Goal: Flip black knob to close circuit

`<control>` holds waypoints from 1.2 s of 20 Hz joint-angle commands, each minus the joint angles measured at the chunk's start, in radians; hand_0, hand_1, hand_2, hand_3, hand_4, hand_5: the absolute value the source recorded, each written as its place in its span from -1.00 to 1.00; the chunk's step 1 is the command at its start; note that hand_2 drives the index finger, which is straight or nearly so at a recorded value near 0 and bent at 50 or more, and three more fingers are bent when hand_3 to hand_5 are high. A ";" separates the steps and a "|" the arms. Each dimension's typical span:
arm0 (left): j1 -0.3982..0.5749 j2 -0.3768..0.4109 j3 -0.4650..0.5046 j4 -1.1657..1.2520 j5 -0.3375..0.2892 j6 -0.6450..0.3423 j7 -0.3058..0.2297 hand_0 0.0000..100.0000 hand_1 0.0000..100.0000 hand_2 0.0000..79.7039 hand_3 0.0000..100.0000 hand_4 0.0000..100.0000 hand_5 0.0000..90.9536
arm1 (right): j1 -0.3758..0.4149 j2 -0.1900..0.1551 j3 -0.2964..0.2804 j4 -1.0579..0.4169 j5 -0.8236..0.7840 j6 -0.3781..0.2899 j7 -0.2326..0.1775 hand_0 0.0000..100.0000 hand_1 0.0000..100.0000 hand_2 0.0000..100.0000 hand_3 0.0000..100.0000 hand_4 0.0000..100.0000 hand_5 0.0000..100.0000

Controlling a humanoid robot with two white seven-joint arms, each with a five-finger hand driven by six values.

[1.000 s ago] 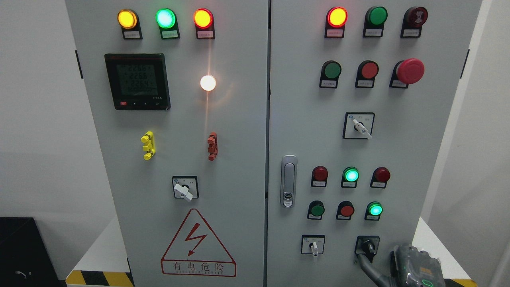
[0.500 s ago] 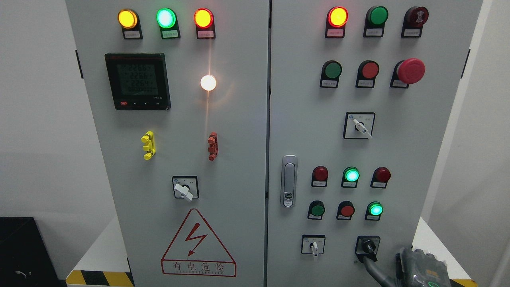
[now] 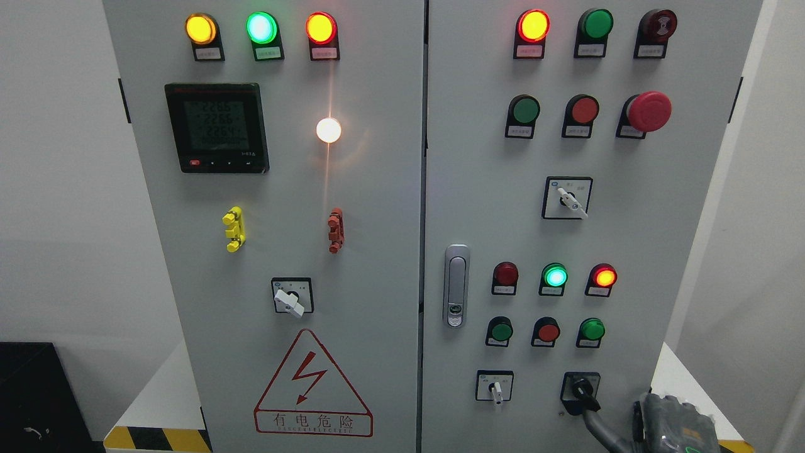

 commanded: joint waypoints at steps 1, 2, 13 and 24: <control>0.006 0.000 0.000 0.000 0.000 0.000 0.000 -0.76 0.11 -1.00 -1.00 -1.00 -1.00 | -0.006 0.002 -0.015 -0.020 -0.005 0.000 -0.008 -1.00 -1.00 0.84 1.00 0.95 0.96; 0.006 0.000 0.000 0.000 0.000 0.000 0.000 -0.76 0.11 -1.00 -1.00 -1.00 -1.00 | -0.006 0.002 -0.015 -0.021 -0.005 -0.002 -0.008 -1.00 -1.00 0.84 1.00 0.95 0.96; 0.006 0.000 0.000 0.000 0.000 0.000 0.000 -0.76 0.11 -1.00 -1.00 -1.00 -1.00 | -0.001 0.007 -0.012 -0.026 -0.012 -0.002 -0.008 -1.00 -1.00 0.84 1.00 0.96 0.96; 0.006 0.000 0.000 0.000 0.000 0.000 0.000 -0.76 0.11 -1.00 -1.00 -1.00 -1.00 | 0.019 0.013 0.032 -0.029 -0.018 -0.026 -0.011 -1.00 -1.00 0.83 1.00 0.96 0.95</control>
